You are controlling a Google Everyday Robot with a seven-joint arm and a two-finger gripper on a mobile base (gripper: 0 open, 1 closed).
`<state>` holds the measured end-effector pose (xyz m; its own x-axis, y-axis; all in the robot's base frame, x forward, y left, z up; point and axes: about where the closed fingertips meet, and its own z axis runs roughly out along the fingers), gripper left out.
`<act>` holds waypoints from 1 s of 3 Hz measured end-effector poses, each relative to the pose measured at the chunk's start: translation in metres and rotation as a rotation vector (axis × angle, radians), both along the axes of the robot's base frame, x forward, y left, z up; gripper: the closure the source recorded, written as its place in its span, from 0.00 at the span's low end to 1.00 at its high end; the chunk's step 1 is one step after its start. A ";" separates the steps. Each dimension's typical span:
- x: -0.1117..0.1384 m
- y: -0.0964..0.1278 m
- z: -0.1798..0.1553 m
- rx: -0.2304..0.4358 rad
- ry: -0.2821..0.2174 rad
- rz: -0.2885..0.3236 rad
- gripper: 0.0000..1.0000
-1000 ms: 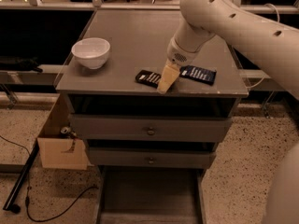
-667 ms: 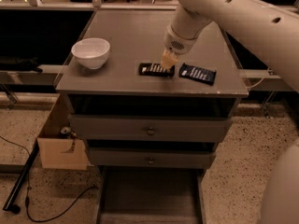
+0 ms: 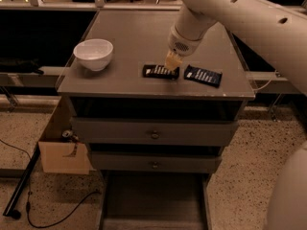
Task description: Place rxbar chocolate into bottom drawer
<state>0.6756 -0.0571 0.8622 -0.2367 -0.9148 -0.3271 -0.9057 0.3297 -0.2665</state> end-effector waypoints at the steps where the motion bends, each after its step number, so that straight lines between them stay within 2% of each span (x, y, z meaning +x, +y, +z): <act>1: 0.000 0.000 0.000 0.000 0.000 0.000 0.53; 2: 0.003 -0.001 0.000 0.002 0.001 0.006 0.22; 3: 0.014 0.000 0.000 -0.005 0.008 0.033 0.01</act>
Offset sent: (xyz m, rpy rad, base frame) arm 0.0046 -0.0060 0.0025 0.0098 -0.0062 0.0063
